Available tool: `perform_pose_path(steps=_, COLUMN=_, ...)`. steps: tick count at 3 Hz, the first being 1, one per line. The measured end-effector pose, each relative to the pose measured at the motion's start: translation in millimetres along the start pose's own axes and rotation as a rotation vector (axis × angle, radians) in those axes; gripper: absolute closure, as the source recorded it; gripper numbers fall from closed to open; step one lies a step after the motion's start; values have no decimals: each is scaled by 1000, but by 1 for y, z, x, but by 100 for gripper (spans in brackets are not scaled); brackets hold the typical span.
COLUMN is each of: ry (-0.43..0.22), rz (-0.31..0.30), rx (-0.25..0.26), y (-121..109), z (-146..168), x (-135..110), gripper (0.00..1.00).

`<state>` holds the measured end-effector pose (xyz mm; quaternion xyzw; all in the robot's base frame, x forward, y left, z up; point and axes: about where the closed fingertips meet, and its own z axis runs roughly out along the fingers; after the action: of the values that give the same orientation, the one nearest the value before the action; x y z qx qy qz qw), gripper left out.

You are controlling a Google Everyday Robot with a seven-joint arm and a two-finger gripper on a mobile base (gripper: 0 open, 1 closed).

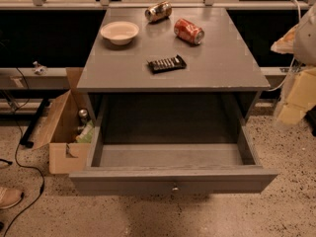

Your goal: Place rxbar chocolate into top drawer

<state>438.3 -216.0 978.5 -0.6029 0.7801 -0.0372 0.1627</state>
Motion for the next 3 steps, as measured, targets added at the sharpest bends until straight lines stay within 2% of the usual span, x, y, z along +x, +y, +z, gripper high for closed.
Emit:
perform_pose_path(steps=1, ry=0, rz=0, rx=0, y=0, z=0, x=0, gripper=0)
perform_pose_path(steps=2, ry=-40, rz=-35, rx=0, y=-25, z=16, x=-19, gripper=0)
perform_pose_path(steps=3, ry=-64, rz=-76, rx=-31, y=-56, z=49, x=-46, gripper=0)
